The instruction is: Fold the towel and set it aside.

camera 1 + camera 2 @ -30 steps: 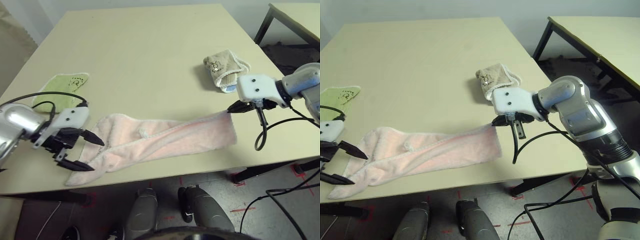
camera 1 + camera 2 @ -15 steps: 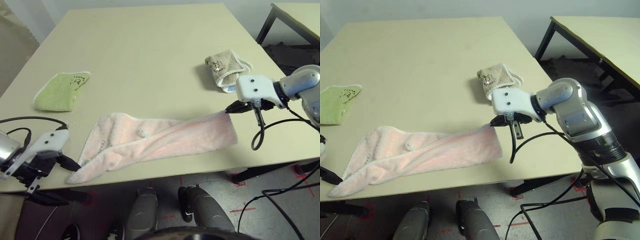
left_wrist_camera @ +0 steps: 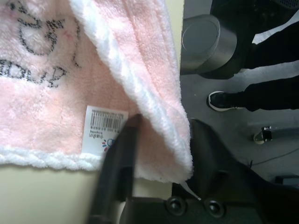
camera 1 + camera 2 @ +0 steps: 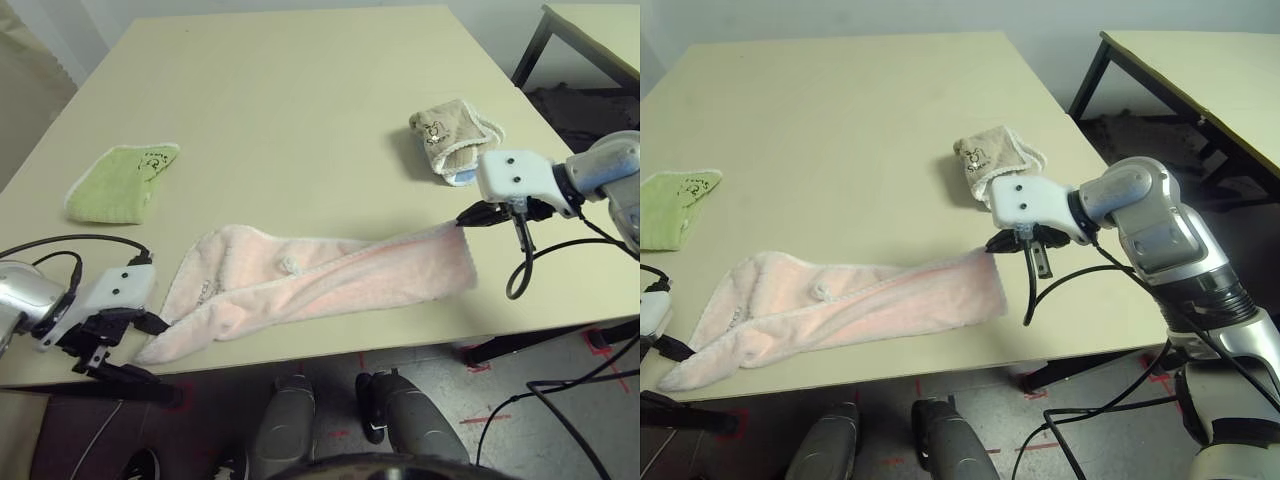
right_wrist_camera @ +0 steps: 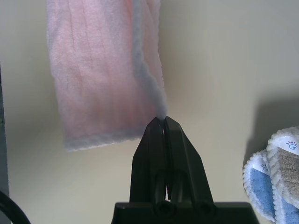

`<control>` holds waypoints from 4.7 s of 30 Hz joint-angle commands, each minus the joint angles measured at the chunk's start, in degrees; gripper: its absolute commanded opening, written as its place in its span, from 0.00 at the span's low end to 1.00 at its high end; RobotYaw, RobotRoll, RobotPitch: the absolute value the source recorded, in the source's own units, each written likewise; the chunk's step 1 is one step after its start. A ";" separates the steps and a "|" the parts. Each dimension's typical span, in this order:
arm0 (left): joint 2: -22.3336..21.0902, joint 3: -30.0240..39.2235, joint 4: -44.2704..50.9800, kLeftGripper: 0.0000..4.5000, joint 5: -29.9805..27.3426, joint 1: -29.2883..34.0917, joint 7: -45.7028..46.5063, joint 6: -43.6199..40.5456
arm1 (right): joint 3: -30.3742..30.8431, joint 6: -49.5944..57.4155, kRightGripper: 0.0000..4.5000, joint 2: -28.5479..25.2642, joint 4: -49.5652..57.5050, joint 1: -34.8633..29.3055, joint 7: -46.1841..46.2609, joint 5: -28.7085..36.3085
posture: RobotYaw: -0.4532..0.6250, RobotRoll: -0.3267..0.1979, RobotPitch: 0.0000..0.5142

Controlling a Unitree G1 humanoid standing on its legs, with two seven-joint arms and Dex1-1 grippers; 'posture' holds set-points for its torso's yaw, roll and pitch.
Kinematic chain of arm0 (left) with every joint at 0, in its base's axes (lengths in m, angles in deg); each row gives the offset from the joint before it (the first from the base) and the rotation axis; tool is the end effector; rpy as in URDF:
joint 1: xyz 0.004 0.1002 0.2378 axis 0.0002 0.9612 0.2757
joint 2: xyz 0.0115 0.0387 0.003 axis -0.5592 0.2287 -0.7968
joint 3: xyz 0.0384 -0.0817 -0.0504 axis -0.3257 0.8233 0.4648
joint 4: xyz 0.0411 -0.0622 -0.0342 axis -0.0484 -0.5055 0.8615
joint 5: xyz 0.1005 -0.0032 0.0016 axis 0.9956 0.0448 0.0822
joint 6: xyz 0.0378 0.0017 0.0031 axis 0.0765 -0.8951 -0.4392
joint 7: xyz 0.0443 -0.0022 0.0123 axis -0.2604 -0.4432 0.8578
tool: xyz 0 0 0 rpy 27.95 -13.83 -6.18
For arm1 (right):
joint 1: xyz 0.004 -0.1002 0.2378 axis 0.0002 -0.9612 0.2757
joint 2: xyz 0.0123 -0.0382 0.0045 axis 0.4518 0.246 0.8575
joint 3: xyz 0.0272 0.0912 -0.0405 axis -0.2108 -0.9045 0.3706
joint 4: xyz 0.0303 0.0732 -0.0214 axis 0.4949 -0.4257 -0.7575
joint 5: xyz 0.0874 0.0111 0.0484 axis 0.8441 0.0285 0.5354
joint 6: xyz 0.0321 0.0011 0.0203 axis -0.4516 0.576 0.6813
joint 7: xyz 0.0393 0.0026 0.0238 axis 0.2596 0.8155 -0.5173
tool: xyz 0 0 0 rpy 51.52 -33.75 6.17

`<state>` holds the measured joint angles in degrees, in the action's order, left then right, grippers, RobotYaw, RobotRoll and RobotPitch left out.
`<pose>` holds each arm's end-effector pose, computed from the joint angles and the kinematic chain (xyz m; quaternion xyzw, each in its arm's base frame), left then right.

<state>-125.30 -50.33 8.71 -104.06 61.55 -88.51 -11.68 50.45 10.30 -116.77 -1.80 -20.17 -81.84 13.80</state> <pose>0.1897 0.3523 0.1698 0.2732 0.3927 -0.6131 0.6287 0.2845 -0.2345 0.2503 -0.4627 0.1878 0.5890 0.6353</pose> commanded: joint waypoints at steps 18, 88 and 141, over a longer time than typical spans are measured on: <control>-7.29 -20.58 -27.88 0.01 -2.26 -42.19 -0.41 5.01 | 2.01 -18.07 0.00 -5.08 -15.51 13.78 -7.41 2.92 | 0.49 0.62 0.26; -2.23 -30.96 -36.59 0.00 -7.67 -52.05 -0.41 12.17 | 1.93 40.57 0.99 6.40 4.97 8.30 12.22 10.06 | 0.49 0.62 0.27; -1.84 -27.98 -48.68 0.00 -0.45 -62.59 -0.41 15.41 | 10.34 19.04 0.01 -7.22 1.43 14.93 -7.41 -3.52 | 0.49 0.62 0.27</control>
<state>-126.01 -78.74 -35.96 -107.37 -0.20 -88.70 3.08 60.86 31.30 -121.91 1.79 -5.81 -88.77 12.78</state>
